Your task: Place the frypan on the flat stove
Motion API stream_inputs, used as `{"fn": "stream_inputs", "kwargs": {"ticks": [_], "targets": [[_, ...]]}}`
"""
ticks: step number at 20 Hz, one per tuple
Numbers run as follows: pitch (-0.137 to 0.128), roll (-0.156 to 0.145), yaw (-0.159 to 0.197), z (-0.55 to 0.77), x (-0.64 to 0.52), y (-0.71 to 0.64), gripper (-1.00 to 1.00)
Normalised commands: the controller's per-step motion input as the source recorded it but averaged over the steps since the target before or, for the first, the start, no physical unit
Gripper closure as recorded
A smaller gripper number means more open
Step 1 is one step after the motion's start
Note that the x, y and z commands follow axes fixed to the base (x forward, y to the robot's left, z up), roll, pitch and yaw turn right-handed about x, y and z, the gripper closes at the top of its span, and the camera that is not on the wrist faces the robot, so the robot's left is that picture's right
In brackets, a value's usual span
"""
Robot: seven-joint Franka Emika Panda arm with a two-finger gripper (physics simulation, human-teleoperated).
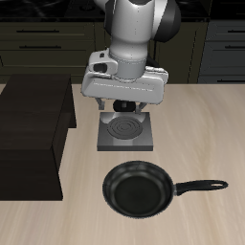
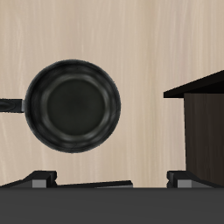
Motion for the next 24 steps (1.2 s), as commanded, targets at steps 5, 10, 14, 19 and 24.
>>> {"fn": "stream_inputs", "kwargs": {"ticks": [5, 10, 14, 19, 24], "targets": [[0.010, -0.012, -0.009, -0.02, 0.18, -0.05, -1.00], [0.005, 0.003, 0.013, -0.01, 0.20, -0.01, -1.00], [0.022, 0.000, 0.045, -0.12, 0.17, 0.04, -1.00], [0.005, 0.006, -0.012, -0.04, 0.11, 0.04, -1.00], [-0.019, -0.010, 0.004, 0.04, 0.08, 0.01, -1.00]]}}
